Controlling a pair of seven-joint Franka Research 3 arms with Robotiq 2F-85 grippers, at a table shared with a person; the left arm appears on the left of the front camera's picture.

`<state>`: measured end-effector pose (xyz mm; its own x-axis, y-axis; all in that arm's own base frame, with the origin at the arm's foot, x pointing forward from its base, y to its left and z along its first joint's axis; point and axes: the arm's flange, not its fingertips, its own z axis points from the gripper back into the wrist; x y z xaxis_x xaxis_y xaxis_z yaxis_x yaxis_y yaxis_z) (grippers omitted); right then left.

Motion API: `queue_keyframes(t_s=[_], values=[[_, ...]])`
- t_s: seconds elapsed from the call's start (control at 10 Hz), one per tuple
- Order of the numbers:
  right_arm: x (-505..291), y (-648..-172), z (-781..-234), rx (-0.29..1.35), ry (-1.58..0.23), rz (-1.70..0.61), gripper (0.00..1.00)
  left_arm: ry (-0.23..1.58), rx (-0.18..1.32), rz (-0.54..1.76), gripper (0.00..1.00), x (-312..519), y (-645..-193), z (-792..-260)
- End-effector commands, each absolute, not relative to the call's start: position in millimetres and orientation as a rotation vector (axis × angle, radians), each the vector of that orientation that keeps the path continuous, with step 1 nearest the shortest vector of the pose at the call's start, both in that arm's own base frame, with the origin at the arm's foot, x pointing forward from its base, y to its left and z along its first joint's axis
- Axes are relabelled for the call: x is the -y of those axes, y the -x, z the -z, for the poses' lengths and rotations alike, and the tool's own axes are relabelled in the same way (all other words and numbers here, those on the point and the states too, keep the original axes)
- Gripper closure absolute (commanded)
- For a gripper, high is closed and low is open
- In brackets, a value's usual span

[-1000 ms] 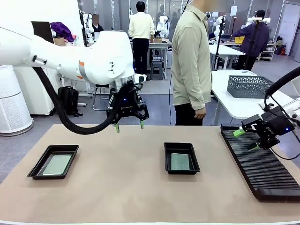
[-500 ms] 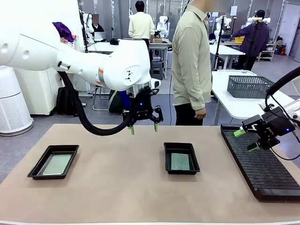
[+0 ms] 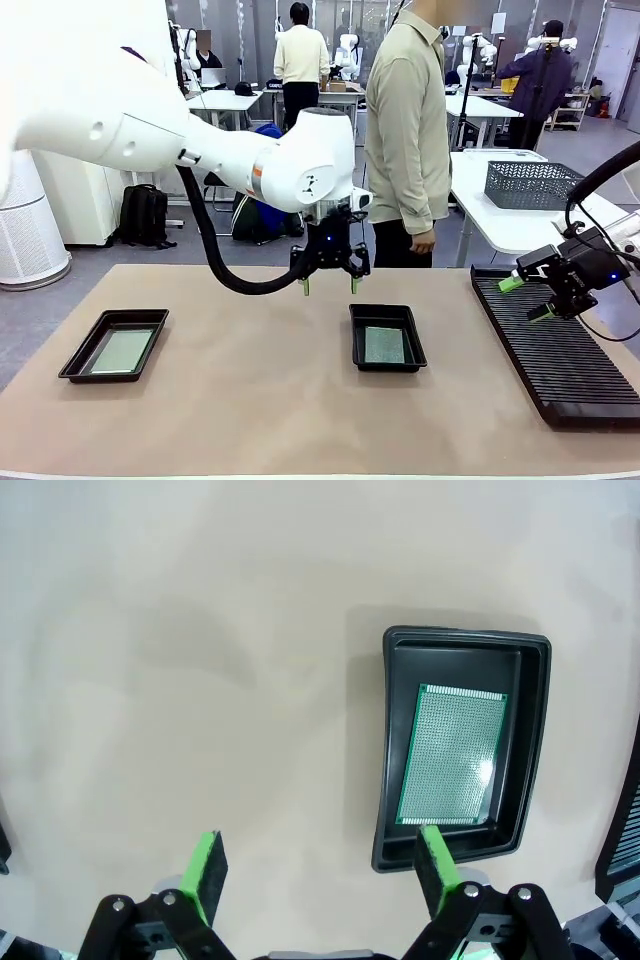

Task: Inspect and transfer BCBs to ESD trays.
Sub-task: Pick up the ESD tray and place it on the left side of the table.

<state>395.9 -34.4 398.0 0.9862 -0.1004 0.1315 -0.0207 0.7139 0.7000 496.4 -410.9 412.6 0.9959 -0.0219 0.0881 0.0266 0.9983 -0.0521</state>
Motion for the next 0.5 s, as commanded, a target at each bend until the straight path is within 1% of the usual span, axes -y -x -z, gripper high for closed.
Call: queue_keyframes(t_s=[0.0,0.4], values=[[34.1,-395.6,-398.6,0.166,-0.775,0.053,0.0,0.013,0.12,0.012,0.0,422.9,-499.7,-404.1],[34.1,-395.6,-398.6,0.166,-0.775,0.053,0.0,0.012,0.132,0.032,0.0,439.5,-503.4,-373.5]])
